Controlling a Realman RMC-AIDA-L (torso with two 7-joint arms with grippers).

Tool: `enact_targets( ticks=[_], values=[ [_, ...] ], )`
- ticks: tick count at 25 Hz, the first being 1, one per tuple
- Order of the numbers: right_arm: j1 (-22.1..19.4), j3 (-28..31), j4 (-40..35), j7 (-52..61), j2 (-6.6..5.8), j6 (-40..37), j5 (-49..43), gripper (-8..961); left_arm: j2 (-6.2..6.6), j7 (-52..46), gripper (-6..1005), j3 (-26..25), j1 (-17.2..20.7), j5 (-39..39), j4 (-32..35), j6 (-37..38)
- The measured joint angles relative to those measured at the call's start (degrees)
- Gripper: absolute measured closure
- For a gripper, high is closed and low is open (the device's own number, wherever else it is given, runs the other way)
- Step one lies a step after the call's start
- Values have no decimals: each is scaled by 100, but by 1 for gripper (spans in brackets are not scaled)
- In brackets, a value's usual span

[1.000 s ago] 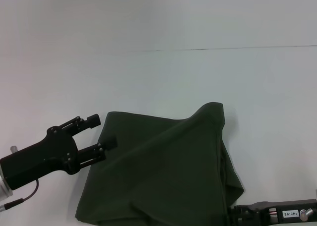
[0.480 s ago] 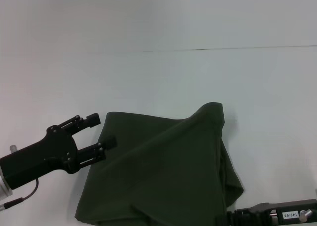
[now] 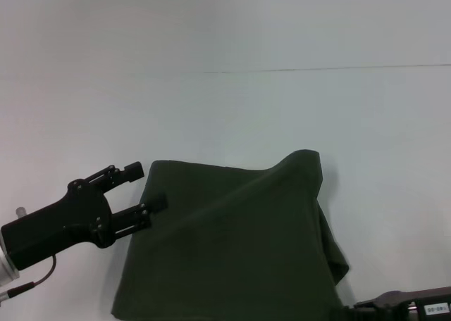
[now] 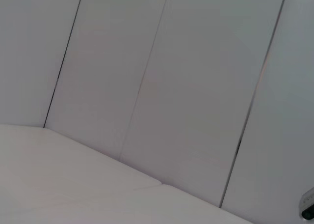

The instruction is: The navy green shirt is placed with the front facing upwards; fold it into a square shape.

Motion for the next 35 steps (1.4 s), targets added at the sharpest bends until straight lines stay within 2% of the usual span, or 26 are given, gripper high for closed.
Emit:
enact_targets(
  ticks=[1,5,12,20,25,30,35],
  values=[
    [-20,1,3,0,-26,0,-1,937,0,0,204,0,0,0,-1,0],
    [-62,-29,19,2,-71,15,-33,936,0,0,204,-1,0,1,-3,0],
    [-18,28,2,2,-19,-7,-231,933,0,0,204,5,-9,1,-11,0],
    [-11,175,-54,-8,-137,-356,-186,930,0,0,205,0,-16,1,-10,12],
    [-9,151,-161,-38,-159,-540,-213,780,0,0,205,-1,-27,1,-9,7],
    [-48,257,-264,-38,-306,-609,-194,559,0,-18,204,-6,-44,-100,-9,0],
    [-136,1145,-713,-360,-375,-1028,-170,352,15,-152,198,-80,-29,-237,11,-20]
  ],
)
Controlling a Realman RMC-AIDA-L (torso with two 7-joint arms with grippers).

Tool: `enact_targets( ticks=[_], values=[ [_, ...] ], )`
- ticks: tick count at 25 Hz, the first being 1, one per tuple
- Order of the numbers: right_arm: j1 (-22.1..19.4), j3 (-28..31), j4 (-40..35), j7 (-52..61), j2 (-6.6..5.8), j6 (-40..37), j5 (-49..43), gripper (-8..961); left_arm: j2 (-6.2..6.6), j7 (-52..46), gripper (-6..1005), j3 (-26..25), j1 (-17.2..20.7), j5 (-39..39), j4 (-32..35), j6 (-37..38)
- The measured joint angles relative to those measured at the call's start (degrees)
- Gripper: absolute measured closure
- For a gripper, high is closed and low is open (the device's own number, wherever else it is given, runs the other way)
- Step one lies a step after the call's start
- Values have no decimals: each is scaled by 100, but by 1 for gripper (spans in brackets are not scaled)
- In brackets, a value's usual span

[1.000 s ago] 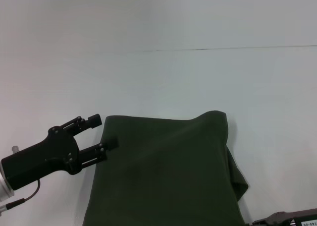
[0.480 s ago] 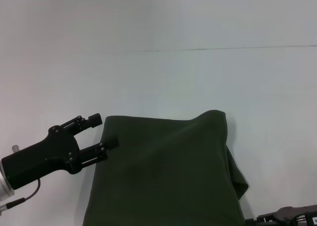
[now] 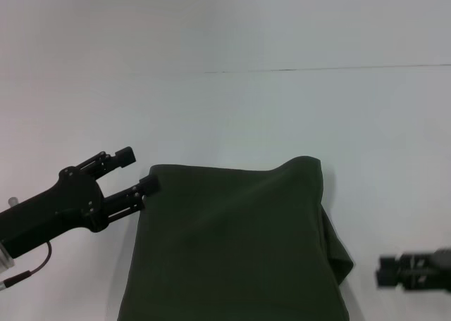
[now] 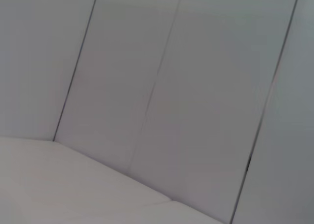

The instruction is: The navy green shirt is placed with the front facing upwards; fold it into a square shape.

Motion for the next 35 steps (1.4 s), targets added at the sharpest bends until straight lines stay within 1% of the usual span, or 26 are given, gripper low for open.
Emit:
enact_targets(
  ticks=[2,5,6,7,8,11,12,13,17,19,20,22,26,32,35],
  values=[
    [-24,445,-178,-251,-1,-192,1,273,14,-124,195,-12,-6,17,11,-8],
    [-48,970,-321,-912,13,-374,2,249,50,-421,194,48,-22,130,121,6],
    [-66,1104,-347,-1422,57,-411,2,241,65,-502,193,83,-24,186,175,39],
    [-66,1104,-347,-1422,57,-411,2,233,84,-589,193,144,-24,297,253,112],
    [-76,1152,-353,-1721,96,-406,2,225,108,-657,193,219,-25,454,348,215],
    [-115,1305,-363,-2576,254,-331,2,201,130,-743,193,306,-16,804,546,356],
    [-167,1388,-368,-3181,405,-253,3,193,132,-745,193,306,5,909,608,376],
    [-167,1388,-368,-3181,405,-253,3,193,132,-727,193,305,39,990,674,377],
    [-282,1369,-347,-3774,703,249,-27,192,126,-542,193,275,210,1165,825,294],
    [-350,1311,-281,-4018,804,453,-64,193,103,-369,193,251,317,1219,845,190],
    [-390,1296,-217,-4155,830,523,-78,195,85,-253,193,229,392,1244,850,112],
    [-497,1282,-6,-4473,855,650,-102,195,60,-151,193,191,474,1267,852,34],
    [-647,1282,230,-4881,842,822,-103,194,38,75,193,128,579,1385,867,-27],
    [-697,1292,257,-5063,856,852,-108,194,29,142,193,138,579,1488,903,23],
    [-699,1328,258,-5071,852,853,-107,194,49,-72,194,125,511,1481,906,65]
  ],
)
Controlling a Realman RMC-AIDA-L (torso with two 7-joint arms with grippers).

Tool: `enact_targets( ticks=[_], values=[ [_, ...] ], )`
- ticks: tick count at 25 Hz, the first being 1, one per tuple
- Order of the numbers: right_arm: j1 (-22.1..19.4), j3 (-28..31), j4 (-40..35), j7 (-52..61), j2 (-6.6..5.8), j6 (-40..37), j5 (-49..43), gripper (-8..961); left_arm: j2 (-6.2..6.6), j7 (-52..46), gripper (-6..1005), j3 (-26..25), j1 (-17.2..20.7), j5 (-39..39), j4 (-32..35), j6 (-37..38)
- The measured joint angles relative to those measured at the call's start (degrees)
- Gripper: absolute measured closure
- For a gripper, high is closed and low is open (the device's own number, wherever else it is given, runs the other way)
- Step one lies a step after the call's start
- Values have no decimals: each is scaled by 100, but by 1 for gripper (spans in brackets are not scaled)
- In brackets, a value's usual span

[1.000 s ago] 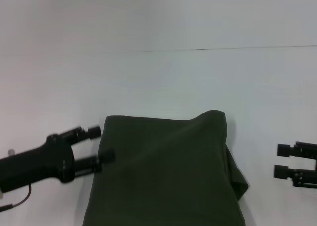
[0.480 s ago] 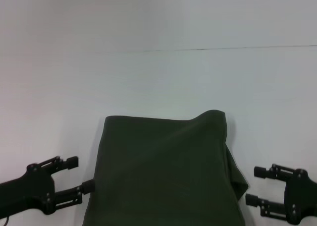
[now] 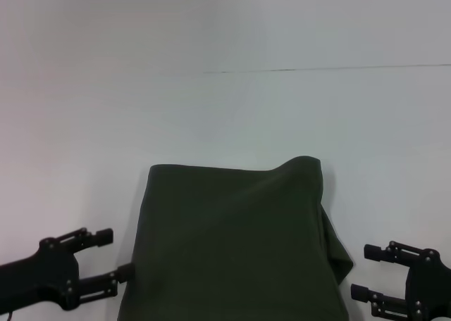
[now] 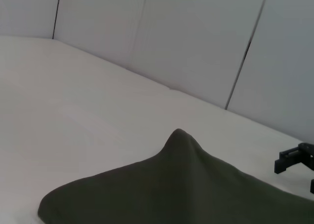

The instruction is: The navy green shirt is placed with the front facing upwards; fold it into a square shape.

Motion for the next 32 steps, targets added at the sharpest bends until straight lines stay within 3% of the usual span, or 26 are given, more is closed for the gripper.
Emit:
enact_targets(
  ticks=[4,32],
  values=[
    [-2,-30,3,-5,1,-14,3,195,54,-176,194,21,-105,50,-1,51],
    [61,-16,68,-30,-2,101,21,194,17,73,193,-3,-94,39,-96,-118]
  ],
)
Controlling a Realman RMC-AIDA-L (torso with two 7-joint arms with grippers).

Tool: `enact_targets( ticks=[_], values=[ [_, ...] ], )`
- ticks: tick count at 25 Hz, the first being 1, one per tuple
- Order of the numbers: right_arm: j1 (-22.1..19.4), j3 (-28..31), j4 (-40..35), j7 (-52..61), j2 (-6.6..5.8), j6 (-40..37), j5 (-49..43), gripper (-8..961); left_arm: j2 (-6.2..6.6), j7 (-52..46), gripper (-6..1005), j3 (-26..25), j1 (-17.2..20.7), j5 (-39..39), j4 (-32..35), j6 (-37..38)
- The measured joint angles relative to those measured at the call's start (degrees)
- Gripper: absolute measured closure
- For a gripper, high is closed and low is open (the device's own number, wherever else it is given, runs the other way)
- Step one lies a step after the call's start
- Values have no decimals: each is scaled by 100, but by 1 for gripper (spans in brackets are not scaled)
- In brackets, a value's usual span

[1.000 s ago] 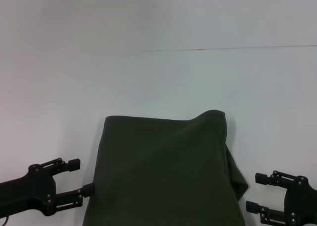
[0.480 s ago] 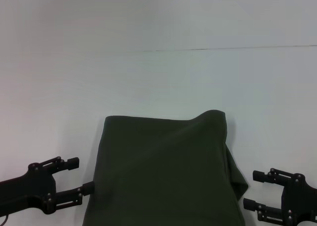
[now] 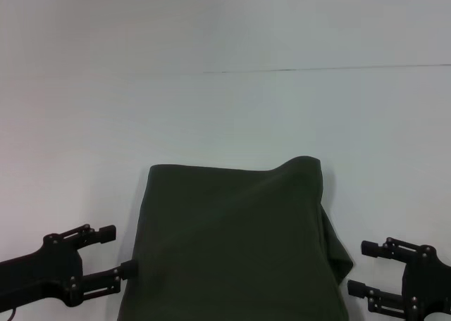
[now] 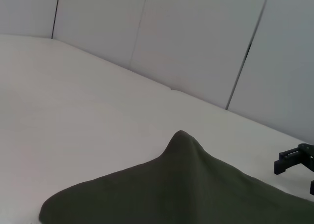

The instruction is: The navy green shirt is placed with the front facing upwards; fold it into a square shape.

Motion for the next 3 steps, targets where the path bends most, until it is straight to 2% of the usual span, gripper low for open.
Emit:
enact_targets(
  ticks=[3],
  values=[
    [29,15,0,0,-1,-1,9,194,-6,-11,193,-11,12,-4,-11,0]
  ],
)
